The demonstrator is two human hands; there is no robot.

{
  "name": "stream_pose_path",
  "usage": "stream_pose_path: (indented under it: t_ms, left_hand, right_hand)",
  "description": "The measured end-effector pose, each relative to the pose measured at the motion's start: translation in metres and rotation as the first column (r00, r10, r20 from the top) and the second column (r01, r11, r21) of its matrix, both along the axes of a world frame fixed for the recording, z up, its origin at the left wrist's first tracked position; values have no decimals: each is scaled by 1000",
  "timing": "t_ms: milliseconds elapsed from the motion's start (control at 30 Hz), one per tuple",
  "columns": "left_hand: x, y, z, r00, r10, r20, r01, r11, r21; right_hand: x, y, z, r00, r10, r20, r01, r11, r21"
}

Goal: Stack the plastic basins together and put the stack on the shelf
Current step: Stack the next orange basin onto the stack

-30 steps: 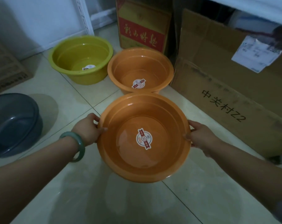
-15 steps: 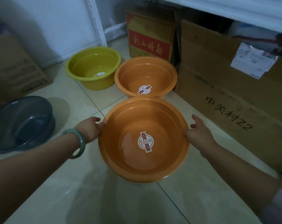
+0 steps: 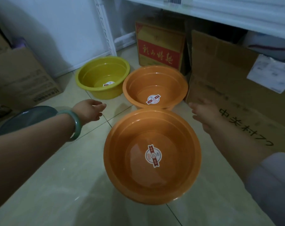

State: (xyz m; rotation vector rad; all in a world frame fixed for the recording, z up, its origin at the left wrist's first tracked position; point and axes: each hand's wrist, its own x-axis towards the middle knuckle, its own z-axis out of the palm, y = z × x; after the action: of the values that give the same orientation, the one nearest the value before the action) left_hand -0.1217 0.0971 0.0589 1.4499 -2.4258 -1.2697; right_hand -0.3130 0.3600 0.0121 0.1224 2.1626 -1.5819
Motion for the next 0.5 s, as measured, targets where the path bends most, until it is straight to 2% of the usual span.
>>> stream_pose_path:
  t_ms: [233,500]
  left_hand:
    - [-51,-31,-8,973,102,-206,-50,968,245]
    - [-103,-61,-51,956,177,-234,-61,900,432]
  right_hand:
    - [-31,-34,-5,998,-15,63,21,996,-88]
    - [-65,-61,-29,980,-121,159,145,979,-146]
